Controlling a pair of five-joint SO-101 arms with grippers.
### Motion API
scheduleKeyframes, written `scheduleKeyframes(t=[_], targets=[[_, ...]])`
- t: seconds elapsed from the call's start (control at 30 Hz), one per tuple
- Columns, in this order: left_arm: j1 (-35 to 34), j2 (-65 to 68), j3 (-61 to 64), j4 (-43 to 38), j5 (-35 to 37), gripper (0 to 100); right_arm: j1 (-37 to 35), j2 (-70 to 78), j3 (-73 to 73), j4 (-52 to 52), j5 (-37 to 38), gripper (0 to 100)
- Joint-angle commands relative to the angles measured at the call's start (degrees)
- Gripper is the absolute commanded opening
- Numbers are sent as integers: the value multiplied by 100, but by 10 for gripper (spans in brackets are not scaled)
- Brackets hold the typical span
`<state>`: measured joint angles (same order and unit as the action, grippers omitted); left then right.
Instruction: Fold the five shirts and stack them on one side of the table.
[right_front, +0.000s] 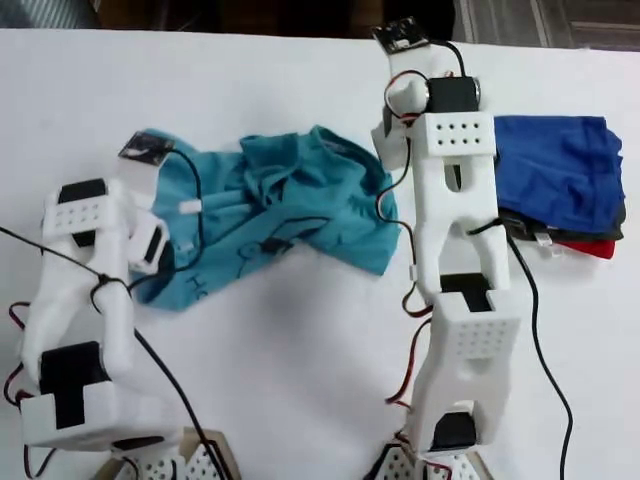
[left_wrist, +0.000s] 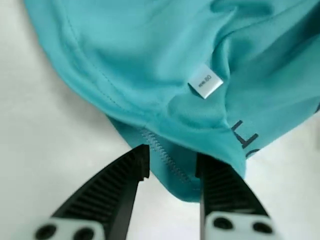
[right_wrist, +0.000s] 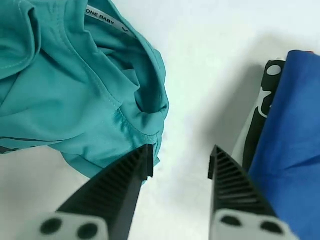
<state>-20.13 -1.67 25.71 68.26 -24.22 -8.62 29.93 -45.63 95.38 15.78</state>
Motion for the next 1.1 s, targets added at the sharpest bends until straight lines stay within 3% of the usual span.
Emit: scheduleKeyframes(t=[0.0,0.2,0.47,0.57,0.67,0.83,1.07], targets=[[211,-53,-66,26,281,177,-48,-48,-255,31,9,183],[431,-88,-312,70,316,177,-321,-31,-255,31,9,183],[677,-88,-2440,2268,791,177,-391,4,-246,22,9,183],[695,-79,-2738,2681,765,177,-356,4,-246,22,9,183],[651,-35,-2325,2409,475,177,-356,4,-246,22,9,183],[642,-53,-1024,1231,-519,177,-356,-13,-246,22,9,183],[633,-62,-347,299,-844,177,-356,-40,-246,66,9,183]])
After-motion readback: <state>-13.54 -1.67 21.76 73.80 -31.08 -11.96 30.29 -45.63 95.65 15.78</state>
